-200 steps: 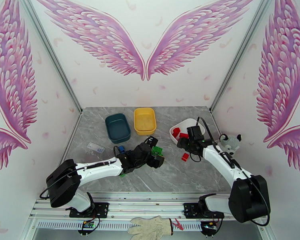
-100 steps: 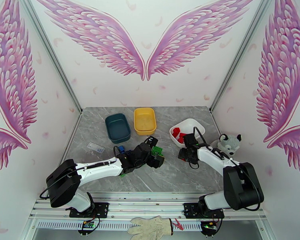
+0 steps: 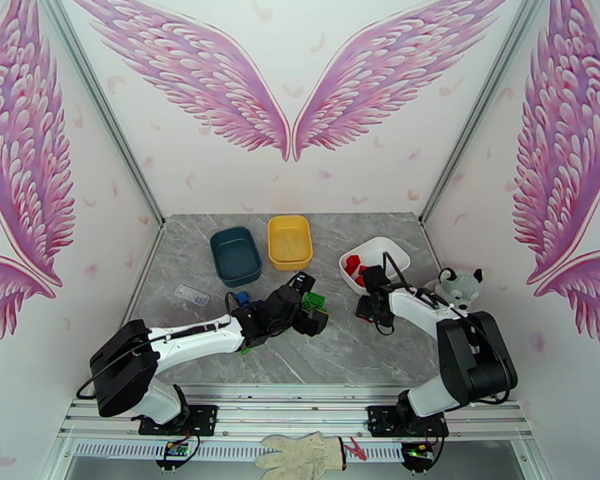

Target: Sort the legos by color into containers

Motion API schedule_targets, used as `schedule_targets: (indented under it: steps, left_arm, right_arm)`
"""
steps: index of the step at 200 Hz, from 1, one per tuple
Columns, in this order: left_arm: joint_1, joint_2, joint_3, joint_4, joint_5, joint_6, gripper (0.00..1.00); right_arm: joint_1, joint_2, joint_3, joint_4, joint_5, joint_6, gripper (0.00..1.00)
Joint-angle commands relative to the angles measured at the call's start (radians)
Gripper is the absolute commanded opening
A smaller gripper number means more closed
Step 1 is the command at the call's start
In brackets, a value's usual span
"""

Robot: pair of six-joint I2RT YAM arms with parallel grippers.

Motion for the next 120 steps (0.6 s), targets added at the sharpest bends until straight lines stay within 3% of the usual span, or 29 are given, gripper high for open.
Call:
schedule_targets:
  steps: [1,73,120]
  left_arm:
    - [0.005,-0.028,-0.017,0.003,-0.002,0.002,0.99]
    - [0.005,-0.032,-0.018,0.002,-0.005,0.003,0.99]
    - [0.006,-0.031,-0.018,0.003,-0.010,0.003,0.99]
  right_arm:
    - [0.007,0.017,0.029,0.003,0.022,0.005,0.56]
    - [0.027,0.006,0.027,-0.002,0.002,-0.004,0.36]
    - [0.124,-0.108,-0.004,-0.035,-0.047,0.027,0.32]
